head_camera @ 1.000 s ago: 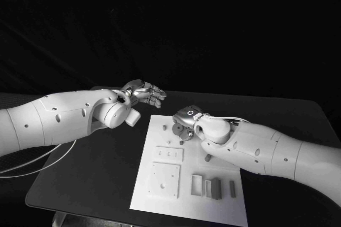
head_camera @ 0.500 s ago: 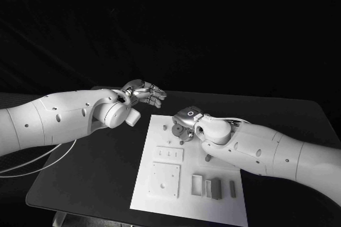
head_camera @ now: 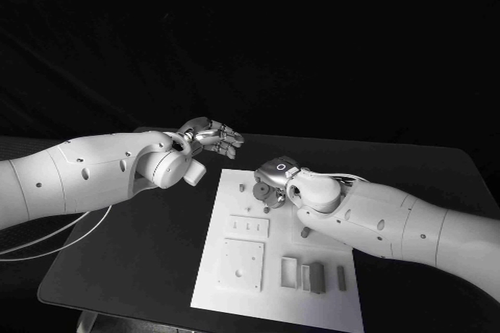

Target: Assemble the parts on the task board

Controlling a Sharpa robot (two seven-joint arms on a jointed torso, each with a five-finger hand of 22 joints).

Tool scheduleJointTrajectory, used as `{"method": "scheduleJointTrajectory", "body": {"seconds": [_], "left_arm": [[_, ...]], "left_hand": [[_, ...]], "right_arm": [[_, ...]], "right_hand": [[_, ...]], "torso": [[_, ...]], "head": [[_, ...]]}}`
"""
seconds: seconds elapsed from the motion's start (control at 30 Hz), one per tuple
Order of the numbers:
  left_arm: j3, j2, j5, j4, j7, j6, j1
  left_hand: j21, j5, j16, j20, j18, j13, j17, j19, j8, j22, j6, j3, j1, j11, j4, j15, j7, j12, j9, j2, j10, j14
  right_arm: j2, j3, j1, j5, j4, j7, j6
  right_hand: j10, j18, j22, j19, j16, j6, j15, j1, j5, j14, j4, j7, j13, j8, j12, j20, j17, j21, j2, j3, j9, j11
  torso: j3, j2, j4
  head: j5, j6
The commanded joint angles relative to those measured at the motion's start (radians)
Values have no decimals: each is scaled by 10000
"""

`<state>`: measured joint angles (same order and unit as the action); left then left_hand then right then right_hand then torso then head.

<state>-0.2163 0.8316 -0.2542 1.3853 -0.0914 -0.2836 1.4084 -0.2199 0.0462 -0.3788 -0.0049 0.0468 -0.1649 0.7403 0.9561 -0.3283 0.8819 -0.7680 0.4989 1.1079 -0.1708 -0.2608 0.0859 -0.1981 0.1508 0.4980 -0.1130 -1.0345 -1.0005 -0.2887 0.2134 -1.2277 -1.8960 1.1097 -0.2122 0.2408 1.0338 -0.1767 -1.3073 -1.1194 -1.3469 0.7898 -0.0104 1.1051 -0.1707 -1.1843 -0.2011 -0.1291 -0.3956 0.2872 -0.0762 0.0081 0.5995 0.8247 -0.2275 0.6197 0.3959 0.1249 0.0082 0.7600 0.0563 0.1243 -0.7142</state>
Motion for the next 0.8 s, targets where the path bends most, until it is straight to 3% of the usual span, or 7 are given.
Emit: {"method": "scheduleJointTrajectory", "body": {"seconds": [0.03, 0.43, 0.8], "left_arm": [[11, -10, -38, 21, -51, 22, 16], [11, -25, -41, 12, -46, 25, 17], [11, -41, -41, 2, -48, 33, 17]], "left_hand": [[50, 33, 57, -54, 129, -15, 16, 30, 41, 11, 99, 39, -5, 11, -19, 28, -87, -57, 10, -91, 88, -76], [53, 33, 66, -53, 128, -19, 26, 32, 42, 15, 100, 38, -6, 10, -20, 28, -88, -60, 12, -91, 87, -79], [56, 33, 75, -53, 127, -23, 35, 33, 43, 18, 99, 39, -5, 10, -21, 28, -88, -62, 15, -91, 87, -82]], "right_arm": [[4, 14, 28, -40, -76, -13, 174], [87, 13, 31, -86, -306, 41, 351], [133, 21, 37, 0, -278, 160, 9]], "right_hand": [[1394, -851, -163, 16, 42, -1, -57, 159, -11, 16, 415, 39, -265, 60, -29, -33, 10, -55, 62, 348, 4, -301], [1404, -851, -171, 22, 40, 21, -64, 245, -11, 17, 386, 15, -327, 95, -38, -36, 20, -53, 120, 350, 19, -308], [1313, -851, -180, 99, 67, -63, -34, 228, -8, 87, 365, 78, -399, 82, 5, 3, 27, -76, 53, 280, 12, -277]], "torso": [[3, 3, 2], [-8, 2, 8], [-6, 2, 17]], "head": [[-6, 12], [-18, 35], [-7, 17]]}}
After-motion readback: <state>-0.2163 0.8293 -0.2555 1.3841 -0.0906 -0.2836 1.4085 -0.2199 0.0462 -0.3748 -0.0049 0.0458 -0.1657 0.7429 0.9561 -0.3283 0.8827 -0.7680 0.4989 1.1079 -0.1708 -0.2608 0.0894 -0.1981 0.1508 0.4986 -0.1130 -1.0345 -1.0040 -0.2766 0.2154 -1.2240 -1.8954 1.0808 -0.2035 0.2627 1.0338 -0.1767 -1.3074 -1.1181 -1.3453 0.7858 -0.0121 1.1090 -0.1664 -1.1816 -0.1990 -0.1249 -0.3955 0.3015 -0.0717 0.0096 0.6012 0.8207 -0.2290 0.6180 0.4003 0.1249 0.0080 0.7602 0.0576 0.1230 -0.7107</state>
